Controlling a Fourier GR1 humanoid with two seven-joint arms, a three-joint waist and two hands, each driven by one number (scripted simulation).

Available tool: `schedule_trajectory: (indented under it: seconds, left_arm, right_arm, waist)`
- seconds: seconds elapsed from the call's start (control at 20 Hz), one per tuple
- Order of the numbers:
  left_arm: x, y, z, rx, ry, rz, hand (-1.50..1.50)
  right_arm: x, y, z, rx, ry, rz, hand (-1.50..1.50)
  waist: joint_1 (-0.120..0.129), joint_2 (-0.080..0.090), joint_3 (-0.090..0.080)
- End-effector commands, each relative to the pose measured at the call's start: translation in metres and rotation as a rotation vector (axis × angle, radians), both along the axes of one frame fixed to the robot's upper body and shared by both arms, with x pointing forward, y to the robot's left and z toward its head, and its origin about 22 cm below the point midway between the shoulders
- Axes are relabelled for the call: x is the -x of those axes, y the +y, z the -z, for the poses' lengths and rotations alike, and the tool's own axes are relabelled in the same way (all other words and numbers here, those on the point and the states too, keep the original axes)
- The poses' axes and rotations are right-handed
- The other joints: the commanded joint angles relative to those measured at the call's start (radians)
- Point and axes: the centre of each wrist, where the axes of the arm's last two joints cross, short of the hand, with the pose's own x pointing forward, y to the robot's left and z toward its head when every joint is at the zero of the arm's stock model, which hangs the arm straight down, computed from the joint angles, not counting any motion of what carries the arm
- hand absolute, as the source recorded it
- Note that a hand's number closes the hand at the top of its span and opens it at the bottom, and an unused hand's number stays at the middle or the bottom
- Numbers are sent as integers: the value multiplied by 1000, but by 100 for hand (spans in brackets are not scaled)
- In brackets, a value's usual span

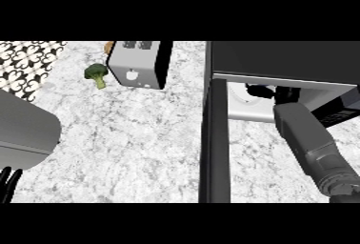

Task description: Pick up the milk, place it into the microwave and close the microwave

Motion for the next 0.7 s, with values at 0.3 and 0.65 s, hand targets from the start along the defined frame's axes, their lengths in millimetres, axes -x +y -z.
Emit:
schedule_trajectory:
  seconds: [0.3,0.65]
  left_arm:
    - [-15,4,3,-4,12,15,-150]
    - [-24,-1,4,-8,21,22,-150]
  right_arm:
    - [10,-27,8,83,46,33,150]
    - [4,-8,5,136,30,48,-150]
  waist:
    - [8,9,1]
    - [29,15,3]
